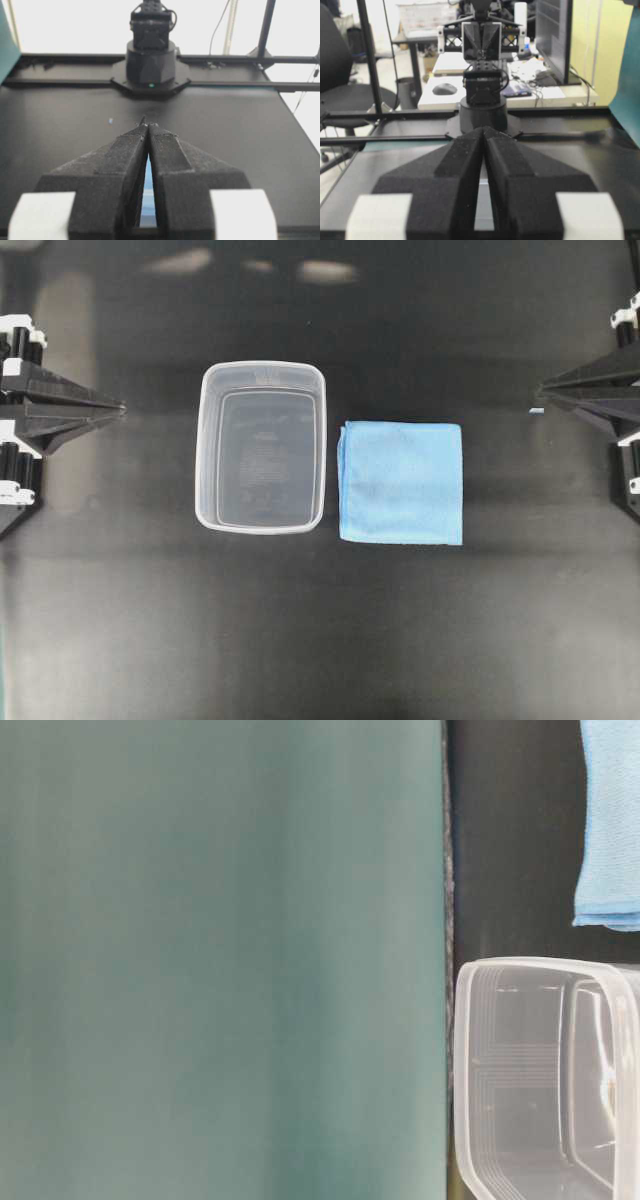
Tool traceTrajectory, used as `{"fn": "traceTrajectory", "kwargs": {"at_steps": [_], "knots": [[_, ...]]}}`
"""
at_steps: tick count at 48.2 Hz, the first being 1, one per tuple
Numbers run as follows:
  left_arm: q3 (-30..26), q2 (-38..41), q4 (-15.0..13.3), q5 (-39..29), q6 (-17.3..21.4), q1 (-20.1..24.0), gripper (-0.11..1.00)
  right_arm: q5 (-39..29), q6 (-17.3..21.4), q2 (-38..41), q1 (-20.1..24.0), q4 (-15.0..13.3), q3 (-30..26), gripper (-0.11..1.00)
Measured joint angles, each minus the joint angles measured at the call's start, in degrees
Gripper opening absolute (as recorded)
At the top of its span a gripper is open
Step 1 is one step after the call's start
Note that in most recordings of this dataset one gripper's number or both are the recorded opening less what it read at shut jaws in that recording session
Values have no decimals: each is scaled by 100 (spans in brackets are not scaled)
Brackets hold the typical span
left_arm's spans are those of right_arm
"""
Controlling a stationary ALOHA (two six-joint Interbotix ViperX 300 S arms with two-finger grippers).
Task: Place the blue towel into the container with the left arm.
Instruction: 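Move the left gripper over the container toward the blue towel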
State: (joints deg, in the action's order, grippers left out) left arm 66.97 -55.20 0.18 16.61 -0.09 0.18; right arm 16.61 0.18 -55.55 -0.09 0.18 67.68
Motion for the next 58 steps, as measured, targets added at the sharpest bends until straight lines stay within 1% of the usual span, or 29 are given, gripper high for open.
{"fn": "traceTrajectory", "kwargs": {"at_steps": [1, 3, 4, 6, 9, 13, 26, 29, 31, 33, 35, 39, 42, 44, 46, 49, 51, 55, 58], "knots": [[0, 0, 0, -9, 0, -9, 6, 9, -9, 0, 0, 0, 0, 1], [-26, 35, 35, -44, -53, 0, 6, 0, 0, 9, 0, 9, 0, 5], [-62, 88, 88, -123, -114, 9, 3, 0, 9, 9, -9, 9, 0, 5], [-167, 255, 149, -264, -264, 35, 1, -26, 26, 9, -9, 9, 9, -1], [-360, 536, 185, -519, -483, 62, 1, -97, 44, 9, -26, 18, 9, -1], [-642, 817, 202, -861, -642, 79, 1, -176, 53, 9, -44, 26, 9, -1], [-1582, 1652, 211, -2004, -650, 62, 1, -457, 70, -9, -79, 44, 9, -1], [-1837, 1837, 211, -2250, -642, 62, 1, -545, 79, -18, -97, 53, 9, 2], [-2021, 1986, 211, -2435, -642, 62, 1, -606, 79, -35, -123, 70, 9, 7], [-2153, 2101, 211, -2593, -642, 62, 1, -650, 79, -44, -149, 88, 9, 15], [-2294, 2224, 220, -2751, -642, 62, 1, -686, 79, -62, -185, 97, 9, 24], [-2610, 2531, 220, -3120, -615, 62, 1, -721, 79, -114, -255, 114, 9, 47], [-2848, 2804, 220, -3357, -501, 62, 1, -721, 79, -167, -281, 114, 18, 64], [-2988, 2971, 220, -3489, -396, 62, 1, -721, 79, -202, -290, 123, 18, 73], [-3111, 3111, 220, -3604, -308, 62, 1, -729, 79, -237, -299, 123, 18, 79], [-3375, 3375, 220, -3762, -88, 62, 6, -729, 79, -299, -316, 123, 9, 78], [-3542, 3568, 220, -3832, 9, 62, 13, -747, 79, -334, -325, 123, 18, 76], [-3920, 3946, 220, -3999, 88, 105, 35, -791, 79, -439, -352, 123, 18, 74], [-4271, 4289, 220, -4219, 114, 167, 56, -809, 79, -527, -360, 123, 35, 74]]}}
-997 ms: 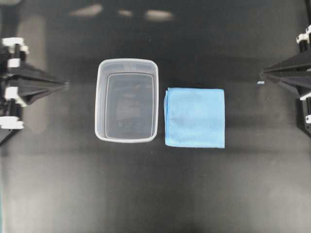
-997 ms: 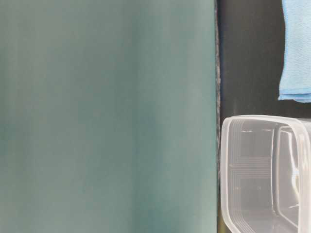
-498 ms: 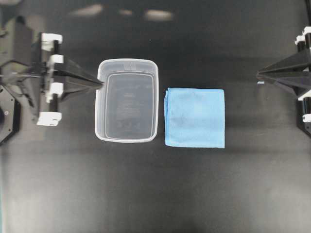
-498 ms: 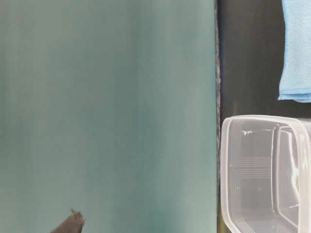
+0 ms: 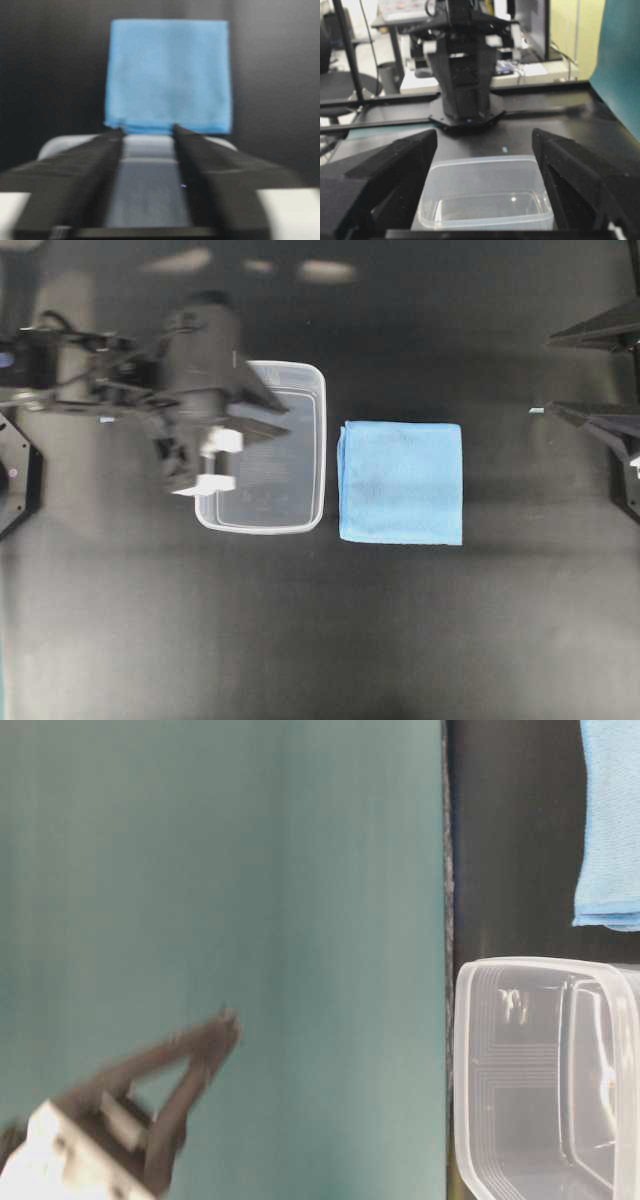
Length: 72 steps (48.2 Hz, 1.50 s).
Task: Place the blue towel into the container with the left arm.
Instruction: 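Move the left gripper over the container toward the blue towel, then lower the left gripper onto the towel's left edge and close it, then lift the gripped towel and carry it left over the container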
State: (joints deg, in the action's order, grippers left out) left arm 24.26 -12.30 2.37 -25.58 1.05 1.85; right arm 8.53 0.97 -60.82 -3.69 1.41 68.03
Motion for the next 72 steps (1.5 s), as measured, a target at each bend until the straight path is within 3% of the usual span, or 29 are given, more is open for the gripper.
{"fn": "traceTrajectory", "kwargs": {"at_steps": [5, 9, 30, 40, 52, 59, 69, 72], "knots": [[-536, 510, 9, -422, 44, 88, 82, -9, 0, -105, 0, 0, 26, 74], [-1002, 993, 0, -659, 53, 88, 91, -9, 0, -158, 0, 0, 26, 74], [-2725, 3647, 0, -861, 237, -35, 90, -9, 0, -316, -9, 0, 26, 74], [-2979, 4324, 0, -888, 237, -105, 90, -9, -9, -378, -9, 0, 35, 74], [-2883, 4500, 0, -809, 229, -229, 87, -9, 0, -378, -9, 0, 44, 74], [-2804, 4500, 9, -765, 246, -237, 72, 0, 0, -378, -9, 0, 53, 74], [-2760, 4482, 0, -729, 264, -352, 16, 9, 0, -378, -9, 0, 62, 74], [-2769, 4474, 0, -738, 264, -387, 6, 18, -9, -378, -9, 9, 62, 74]]}}
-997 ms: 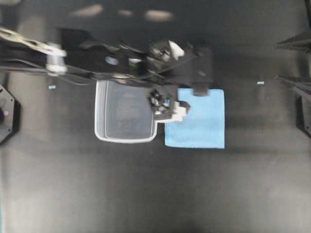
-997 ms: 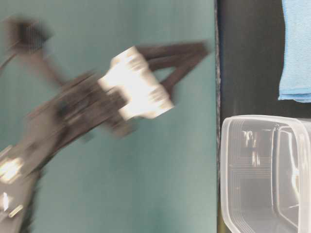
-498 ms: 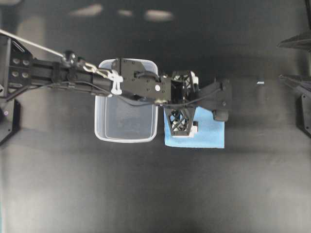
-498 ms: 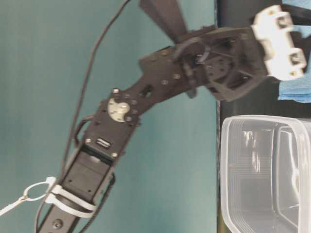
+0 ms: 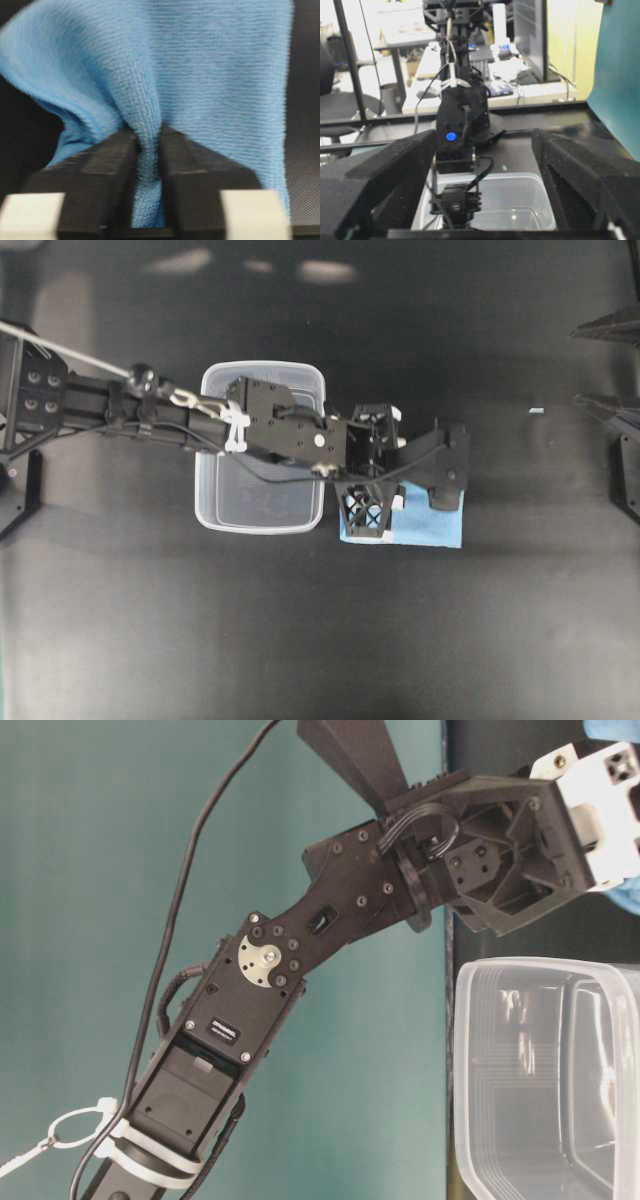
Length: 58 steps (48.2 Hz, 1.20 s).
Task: Place the blue towel into the container with the left arm.
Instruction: 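Lift the gripped towel and carry it left over the container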
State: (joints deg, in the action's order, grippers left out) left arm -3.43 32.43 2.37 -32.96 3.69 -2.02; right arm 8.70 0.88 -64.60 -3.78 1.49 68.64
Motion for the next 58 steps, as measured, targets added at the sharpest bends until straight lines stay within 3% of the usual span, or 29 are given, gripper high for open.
{"fn": "traceTrajectory", "kwargs": {"at_steps": [11, 25, 33, 39, 48, 58], "knots": [[-79, -299, 9, -264, 9, 26, 6, 0, 211, -123, 0, 0, 9, 74], [-211, -1907, 9, -1274, 0, 185, 6, -9, 378, -290, 0, 0, 26, 74], [255, -3023, 9, -1916, 0, 527, 6, 0, 378, -343, 0, 0, 26, 74], [773, -3674, 18, -2004, -26, 650, 6, -9, 378, -360, 0, 0, 18, 74], [1740, -4324, 9, -1696, -9, 633, 6, -9, 387, -360, 0, 0, 18, 74], [2250, -4597, 9, -1213, -26, 659, 6, -9, 387, -360, 0, 0, 26, 74]]}}
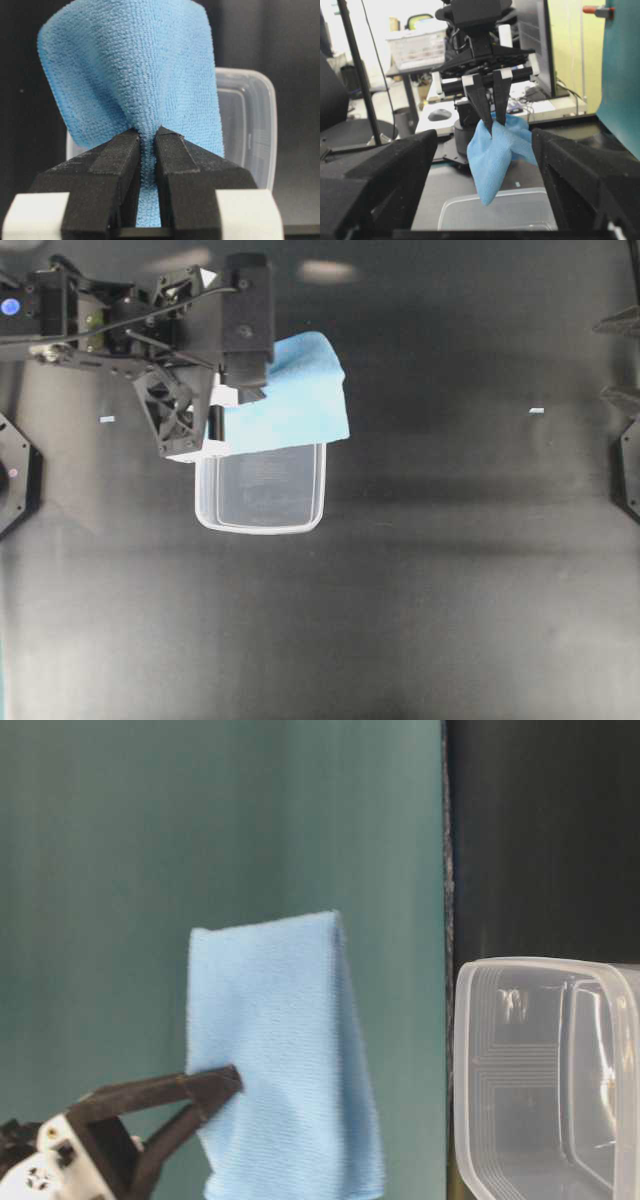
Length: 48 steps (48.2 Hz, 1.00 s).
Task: Place the blue towel into the container with the left arm.
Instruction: 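Lift the gripped towel and carry it left over the container, then lower the towel into the container and open the left gripper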
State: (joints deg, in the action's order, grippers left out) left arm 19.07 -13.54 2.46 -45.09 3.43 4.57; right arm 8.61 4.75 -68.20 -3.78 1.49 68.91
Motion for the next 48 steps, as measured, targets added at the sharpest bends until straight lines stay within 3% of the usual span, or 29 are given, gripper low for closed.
{"fn": "traceTrajectory", "kwargs": {"at_steps": [24, 27, 35, 39, 48], "knots": [[650, 448, 0, 413, 0, -35, 8, 9, 0, 0, 0, 0, 0, 74], [703, 475, 0, 536, 0, -44, 20, 9, -9, 0, 0, 0, 0, 74], [782, 483, 0, 721, -35, -62, 70, 9, 0, -9, 0, 0, 0, 74], [791, 483, 0, 729, -88, -70, 87, 18, 0, 0, 0, 0, 0, 74], [765, 387, 0, 721, -149, -176, 90, 18, 0, 0, 0, 0, 0, 74]]}}
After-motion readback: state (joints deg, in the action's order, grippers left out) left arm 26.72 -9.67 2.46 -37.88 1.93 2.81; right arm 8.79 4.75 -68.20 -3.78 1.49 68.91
